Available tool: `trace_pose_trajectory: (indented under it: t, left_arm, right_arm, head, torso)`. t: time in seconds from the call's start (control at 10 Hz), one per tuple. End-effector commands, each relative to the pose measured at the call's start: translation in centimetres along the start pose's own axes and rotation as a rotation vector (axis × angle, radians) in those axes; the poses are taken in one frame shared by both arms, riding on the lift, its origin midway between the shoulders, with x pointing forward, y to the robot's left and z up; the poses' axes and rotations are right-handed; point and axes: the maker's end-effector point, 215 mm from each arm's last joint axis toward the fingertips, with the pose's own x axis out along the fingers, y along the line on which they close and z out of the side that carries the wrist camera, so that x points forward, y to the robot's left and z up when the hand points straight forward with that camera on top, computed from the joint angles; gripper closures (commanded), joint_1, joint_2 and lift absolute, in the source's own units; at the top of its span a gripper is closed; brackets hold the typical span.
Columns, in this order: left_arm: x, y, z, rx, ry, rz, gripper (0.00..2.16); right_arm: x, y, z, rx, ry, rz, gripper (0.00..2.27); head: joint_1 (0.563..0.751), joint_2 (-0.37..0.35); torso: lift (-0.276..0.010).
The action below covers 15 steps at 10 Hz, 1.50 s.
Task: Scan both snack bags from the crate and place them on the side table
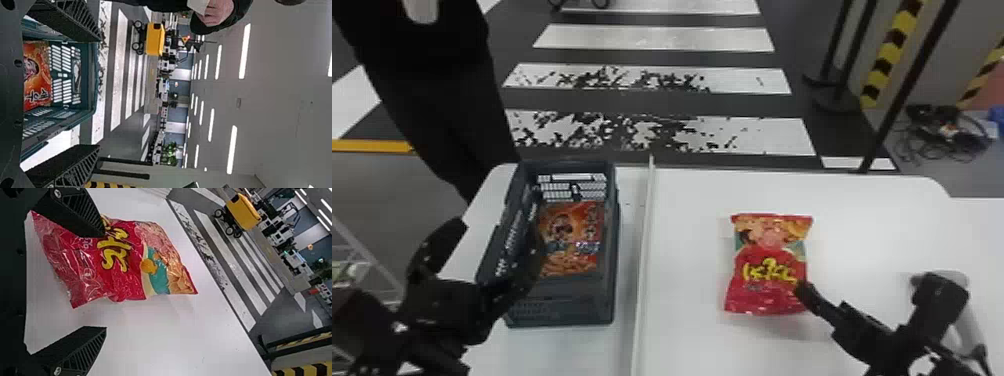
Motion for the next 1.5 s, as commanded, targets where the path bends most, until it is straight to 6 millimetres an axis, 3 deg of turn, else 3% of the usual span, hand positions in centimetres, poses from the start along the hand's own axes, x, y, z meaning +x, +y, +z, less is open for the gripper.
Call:
trace_pose_trajectory:
  t: [0.0, 0.5, 0.6, 0.7, 0.8, 0.9, 1.1, 1.4]
  left_arm:
    - [-0.1, 0.2, 0.0, -0.003, 0.001, 0.003, 0.02]
    - [-0.1, 0.4, -0.4, -0.004, 0.007, 0.004, 0.02]
    - [-0.1, 0.5, -0.6, -0.005, 0.010, 0.006, 0.02]
    - [-0.1, 0.6, -0.6, -0.006, 0.013, 0.007, 0.02]
    - [-0.1, 0.7, -0.7, -0.008, 0.013, 0.010, 0.02]
    - [-0.1, 0.7, -0.7, -0.007, 0.012, 0.011, 0.02]
    - [0.0, 0.8, -0.9, -0.010, 0.014, 0.013, 0.02]
    - [-0.1, 0.8, -0.9, -0.010, 0.016, 0.013, 0.02]
  right_arm:
    - [0.5, -0.2, -0.2, 0.023, 0.023, 0.009, 0.08]
    - [2.1, 0.3, -1.7, 0.066, 0.104, 0.051, 0.11]
    - [2.4, 0.6, -1.8, 0.075, 0.108, 0.070, 0.47]
    - [2.6, 0.5, -1.9, 0.086, 0.117, 0.080, 1.14]
    - [2.7, 0.2, -2.0, 0.111, 0.124, 0.085, 2.08]
    - [2.6, 0.0, -2.3, 0.119, 0.141, 0.093, 2.24]
    - [2.1, 0.5, -3.2, 0.217, 0.184, 0.162, 2.24]
    - [1.1, 0.2, -1.5, 0.224, 0.146, 0.173, 2.24]
  head:
    - [0.695, 0.027]
    - [0.695, 0.042]
    - [0.695, 0.045]
    - [0.695, 0.054]
    - [0.695, 0.058]
    - [0.695, 0.059]
    - [0.695, 0.062]
    - [0.695, 0.065]
  torso:
    - [-0.098]
    - [-0.098]
    - [-0.098]
    - [-0.098]
    - [-0.098]
    - [-0.098]
    - [-0.098]
    - [-0.098]
